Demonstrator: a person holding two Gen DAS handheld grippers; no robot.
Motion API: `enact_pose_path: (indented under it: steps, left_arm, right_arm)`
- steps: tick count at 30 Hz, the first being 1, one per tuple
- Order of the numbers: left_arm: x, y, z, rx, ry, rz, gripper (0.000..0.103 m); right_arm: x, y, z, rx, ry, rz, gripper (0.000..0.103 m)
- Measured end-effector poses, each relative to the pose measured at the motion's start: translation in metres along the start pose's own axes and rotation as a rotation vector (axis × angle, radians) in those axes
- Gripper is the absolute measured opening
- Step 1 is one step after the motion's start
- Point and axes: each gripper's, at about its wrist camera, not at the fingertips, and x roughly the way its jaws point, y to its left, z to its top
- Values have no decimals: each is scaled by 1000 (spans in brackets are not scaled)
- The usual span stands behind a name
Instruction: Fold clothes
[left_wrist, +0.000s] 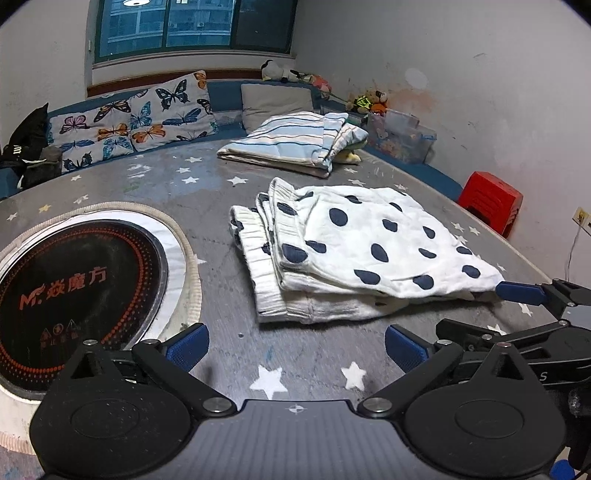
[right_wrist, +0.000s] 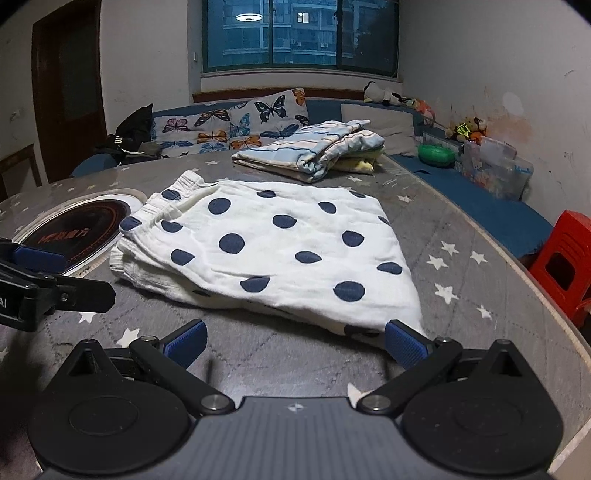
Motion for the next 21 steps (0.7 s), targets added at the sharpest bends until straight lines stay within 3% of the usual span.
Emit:
enact_pose_path:
  steps: [21]
  left_arm:
    - [-22, -2, -17, 4, -5, -9, 103]
  right_arm:
    - [-18, 10, -12, 33, 1, -10, 103]
